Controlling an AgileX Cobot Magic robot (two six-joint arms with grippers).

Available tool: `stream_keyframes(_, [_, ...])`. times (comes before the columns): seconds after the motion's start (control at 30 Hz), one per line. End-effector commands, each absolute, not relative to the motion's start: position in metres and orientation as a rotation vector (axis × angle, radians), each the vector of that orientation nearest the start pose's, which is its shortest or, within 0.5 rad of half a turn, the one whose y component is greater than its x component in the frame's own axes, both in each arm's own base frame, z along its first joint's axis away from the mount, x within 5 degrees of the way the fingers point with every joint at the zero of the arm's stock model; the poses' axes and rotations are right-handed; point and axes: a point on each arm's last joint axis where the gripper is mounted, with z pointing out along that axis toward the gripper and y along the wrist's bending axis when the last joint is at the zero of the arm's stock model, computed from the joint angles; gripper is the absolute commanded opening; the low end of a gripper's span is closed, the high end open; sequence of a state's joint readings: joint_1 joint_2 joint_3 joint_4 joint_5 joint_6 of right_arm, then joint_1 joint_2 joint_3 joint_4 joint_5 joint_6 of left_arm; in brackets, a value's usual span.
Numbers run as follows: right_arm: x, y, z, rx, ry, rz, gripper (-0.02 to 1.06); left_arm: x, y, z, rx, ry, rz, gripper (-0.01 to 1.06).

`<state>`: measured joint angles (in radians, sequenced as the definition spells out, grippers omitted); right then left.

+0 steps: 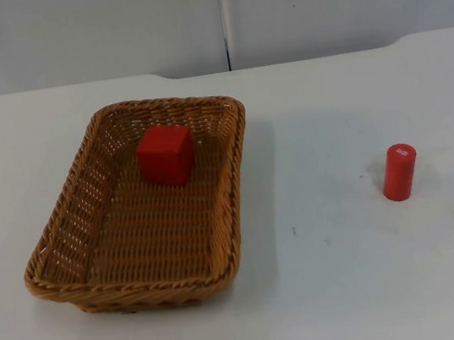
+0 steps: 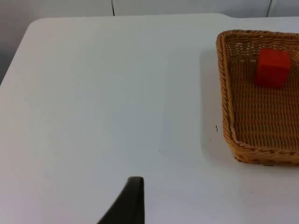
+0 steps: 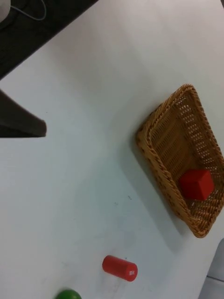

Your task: Pick up the basket with the left hand and place the object to the left of the red cylinder into the basket with the right hand.

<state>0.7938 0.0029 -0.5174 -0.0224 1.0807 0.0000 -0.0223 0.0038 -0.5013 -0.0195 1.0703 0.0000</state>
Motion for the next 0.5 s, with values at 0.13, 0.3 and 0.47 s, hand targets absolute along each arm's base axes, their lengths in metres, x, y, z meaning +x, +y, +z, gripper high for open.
stream_keyframes(0.13, [-0.0036, -0.0068, 0.2797, -0.799, 1.92, 0.456, 1.05, -0.0049, -0.0009, 0.2749, 0.025, 2.062, -0.039, 1.05])
stream_keyframes(0.3, [-0.0036, -0.0068, 0.2797, -0.799, 1.92, 0.456, 1.05, -0.0049, -0.0009, 0.2749, 0.025, 2.062, -0.039, 1.05])
stream_keyframes(0.47, [-0.0036, -0.0068, 0.2797, -0.799, 1.92, 0.456, 1.05, -0.0049, -0.0009, 0.2749, 0.025, 2.062, -0.039, 1.05])
